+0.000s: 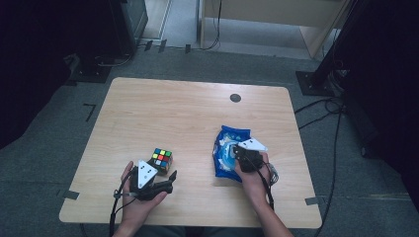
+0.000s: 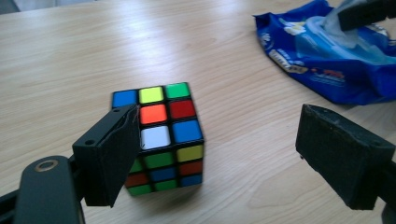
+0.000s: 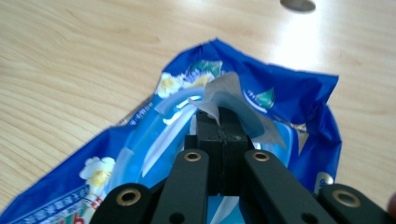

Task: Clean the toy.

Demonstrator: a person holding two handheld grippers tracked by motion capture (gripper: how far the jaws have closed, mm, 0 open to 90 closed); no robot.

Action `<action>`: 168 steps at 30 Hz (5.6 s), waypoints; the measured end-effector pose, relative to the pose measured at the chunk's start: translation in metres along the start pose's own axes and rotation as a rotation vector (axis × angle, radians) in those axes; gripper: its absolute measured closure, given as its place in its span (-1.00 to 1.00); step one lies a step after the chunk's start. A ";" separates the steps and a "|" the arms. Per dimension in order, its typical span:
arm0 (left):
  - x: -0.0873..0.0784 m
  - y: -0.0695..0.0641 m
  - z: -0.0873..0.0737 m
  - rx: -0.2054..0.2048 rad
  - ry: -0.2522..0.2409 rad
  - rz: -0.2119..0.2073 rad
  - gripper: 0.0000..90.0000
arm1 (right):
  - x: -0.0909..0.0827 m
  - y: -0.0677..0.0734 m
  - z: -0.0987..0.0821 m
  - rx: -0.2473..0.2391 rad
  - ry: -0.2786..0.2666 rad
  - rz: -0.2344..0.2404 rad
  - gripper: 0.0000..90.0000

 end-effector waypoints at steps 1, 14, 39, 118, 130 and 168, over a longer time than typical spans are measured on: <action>0.001 -0.002 0.001 0.005 -0.001 -0.004 -0.68 | -0.002 0.001 0.002 -0.002 -0.013 0.007 1.00; 0.010 -0.018 0.010 0.030 -0.007 -0.032 -0.68 | -0.022 0.008 0.033 -0.039 -0.150 0.053 1.00; 0.006 0.015 -0.014 -0.009 0.036 0.061 -0.68 | -0.059 0.065 0.035 -0.095 -0.222 0.295 1.00; 0.052 0.030 -0.024 -0.117 0.266 0.141 -0.25 | -0.020 0.038 -0.003 -0.048 -0.055 0.275 0.88; 0.044 0.017 -0.006 -0.036 0.170 0.036 -0.24 | -0.049 0.051 0.023 -0.070 -0.157 0.324 0.88; 0.032 -0.038 0.032 0.171 0.048 -0.198 -0.24 | -0.045 0.097 0.015 -0.216 -0.248 0.307 0.88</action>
Point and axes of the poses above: each handheld gripper's, and its own axes: x roughly forward along the jaws, z roughly out of its top, y roughly to its left, the point moved 4 cm from there along x, roughly forward along the jaws, and after that the axes turned 10 degrees about x, right-handed, at the moved point
